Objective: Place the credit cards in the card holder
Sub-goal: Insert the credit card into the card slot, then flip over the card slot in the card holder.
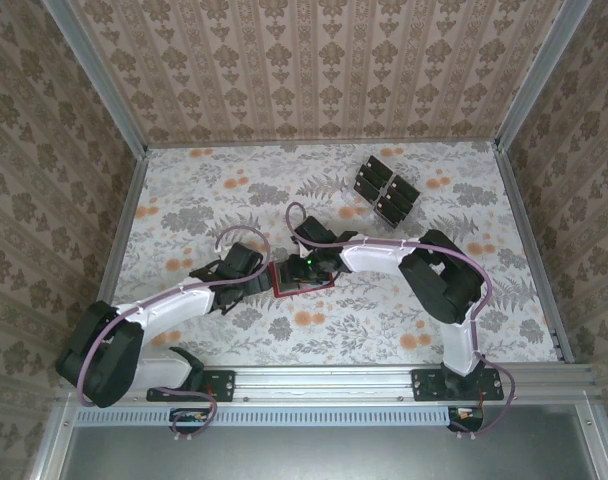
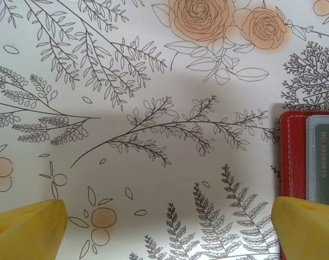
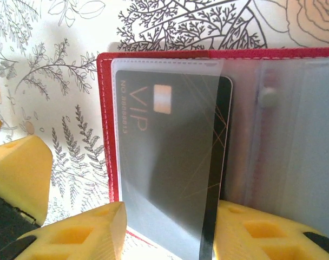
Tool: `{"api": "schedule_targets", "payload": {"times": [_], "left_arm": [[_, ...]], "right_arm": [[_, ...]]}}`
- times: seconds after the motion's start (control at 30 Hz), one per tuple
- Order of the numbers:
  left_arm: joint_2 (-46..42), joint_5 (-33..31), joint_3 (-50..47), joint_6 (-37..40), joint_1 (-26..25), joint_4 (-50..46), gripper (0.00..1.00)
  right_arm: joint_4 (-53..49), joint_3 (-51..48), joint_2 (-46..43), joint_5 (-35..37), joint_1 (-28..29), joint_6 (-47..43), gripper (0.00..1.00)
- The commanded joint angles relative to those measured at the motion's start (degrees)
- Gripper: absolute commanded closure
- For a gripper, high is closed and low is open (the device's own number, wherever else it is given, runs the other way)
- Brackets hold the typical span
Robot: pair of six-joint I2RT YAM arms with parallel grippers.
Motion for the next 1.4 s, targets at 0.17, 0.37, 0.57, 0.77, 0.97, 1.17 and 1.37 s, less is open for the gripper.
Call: {"api": "schedule_targets", "payload": {"times": [0.17,0.37,0.57,0.77,0.97,1.17,1.37], "left_arm": [[-0.59,0.76,-0.57,0.90,0.41,-1.47,0.00],[-0.40,0.84,-0.40,1.02,0.72,-1.55,0.00],[-0.72,0.71,0.12,1.19,0.94,-2.15,0.00],[-2.57,0.50,0.48,1.66,0.94,-3.18,0.00],[-5.24,0.83,0.22,1.85,0.89,-3.45,0.00],[-6.31,0.93,0.05,1.01,0.36,-3.61,0.00],[-5.90,0.61,0.23,0.47,-0.53,-3.22,0.00]], "right_arm": [[-7.23,4.02,0.75,2.83,2.48,-3.31,0.52],[-7.98,4.80,-1.12,3.01,2.35,-3.44,0.47],[-8.51,4.81,-5.95,3.24,0.93,-4.08,0.42],[-9.43,3.86,-8.66,3.72,-2.62,-6.39,0.42],[-9.19,1.69,-8.22,2.85,-5.78,-9.34,0.43],[-7.11,-0.33,-7.11,0.93,-6.63,-9.99,0.44],[-4.40,-1.89,-5.43,-1.40,-6.63,-8.85,0.45]]}}
